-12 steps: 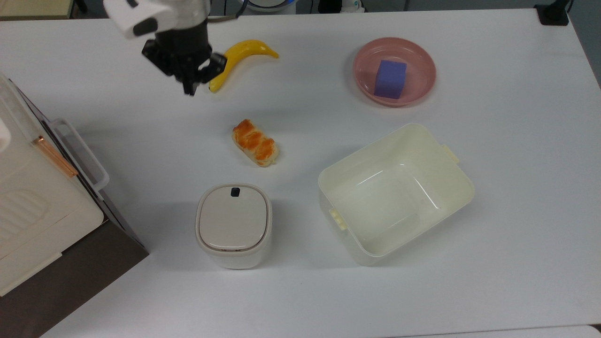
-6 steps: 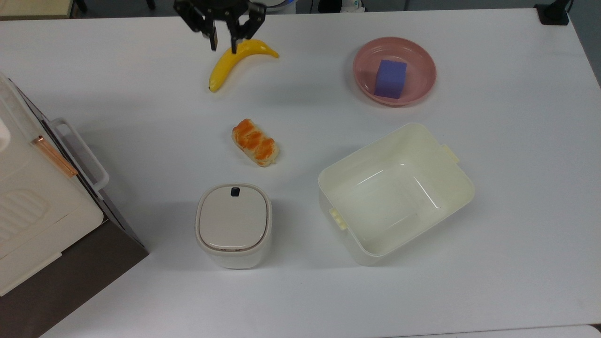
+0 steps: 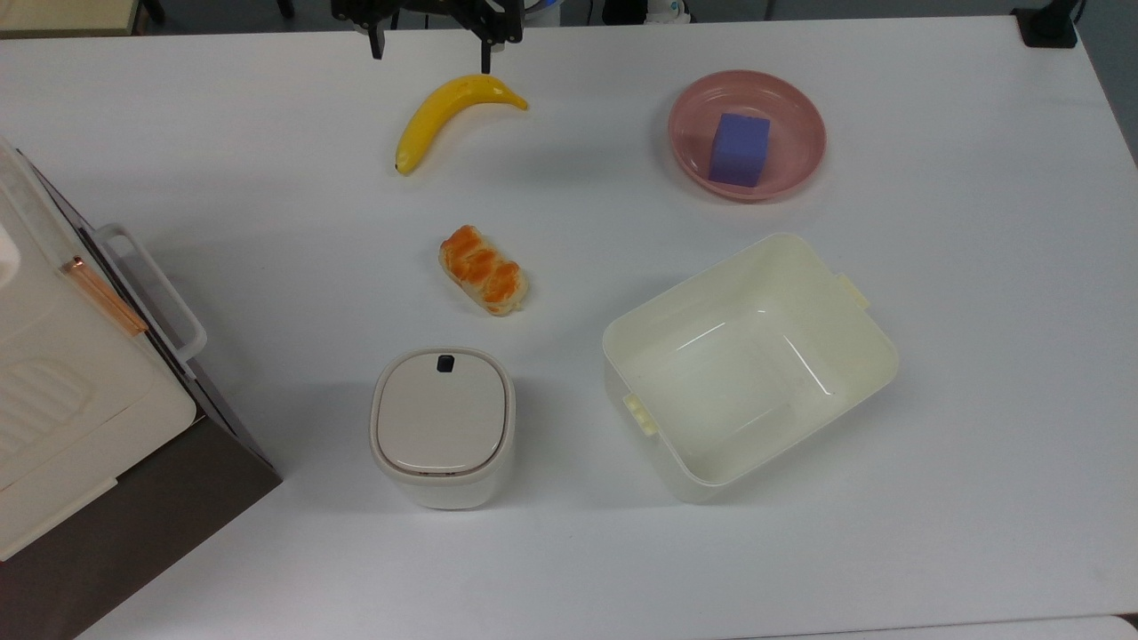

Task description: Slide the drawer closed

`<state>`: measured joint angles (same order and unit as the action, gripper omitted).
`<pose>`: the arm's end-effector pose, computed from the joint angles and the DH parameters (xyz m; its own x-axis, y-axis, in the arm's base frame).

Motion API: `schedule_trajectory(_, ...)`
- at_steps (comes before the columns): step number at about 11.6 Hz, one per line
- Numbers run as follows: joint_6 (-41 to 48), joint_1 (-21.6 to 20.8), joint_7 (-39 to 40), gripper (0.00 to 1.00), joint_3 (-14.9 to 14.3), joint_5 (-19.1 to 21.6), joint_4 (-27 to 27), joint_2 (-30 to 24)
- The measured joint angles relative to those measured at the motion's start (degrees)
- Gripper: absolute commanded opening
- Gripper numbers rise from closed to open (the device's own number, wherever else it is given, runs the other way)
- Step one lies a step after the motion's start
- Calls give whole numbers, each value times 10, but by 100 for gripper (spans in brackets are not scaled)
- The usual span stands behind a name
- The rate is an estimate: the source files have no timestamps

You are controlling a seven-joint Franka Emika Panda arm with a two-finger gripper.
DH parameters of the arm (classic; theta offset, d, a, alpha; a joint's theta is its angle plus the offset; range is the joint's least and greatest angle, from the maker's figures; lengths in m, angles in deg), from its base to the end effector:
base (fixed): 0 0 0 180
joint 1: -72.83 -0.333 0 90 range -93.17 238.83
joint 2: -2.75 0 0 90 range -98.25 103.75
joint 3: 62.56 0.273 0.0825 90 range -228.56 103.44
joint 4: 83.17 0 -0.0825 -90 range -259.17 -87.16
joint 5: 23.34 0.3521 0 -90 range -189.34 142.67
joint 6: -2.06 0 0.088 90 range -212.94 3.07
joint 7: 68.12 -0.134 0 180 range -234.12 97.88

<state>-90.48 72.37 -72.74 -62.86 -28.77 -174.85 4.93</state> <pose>0.5346 -0.0108 0.5259 0.9972 -0.0732 -0.0155 -0.0714 -0.9928 0.0962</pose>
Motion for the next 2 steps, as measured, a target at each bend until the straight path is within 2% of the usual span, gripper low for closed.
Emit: schedule_trajectory(2, 0, 0, 0, 100, -2, 0, 0, 0)
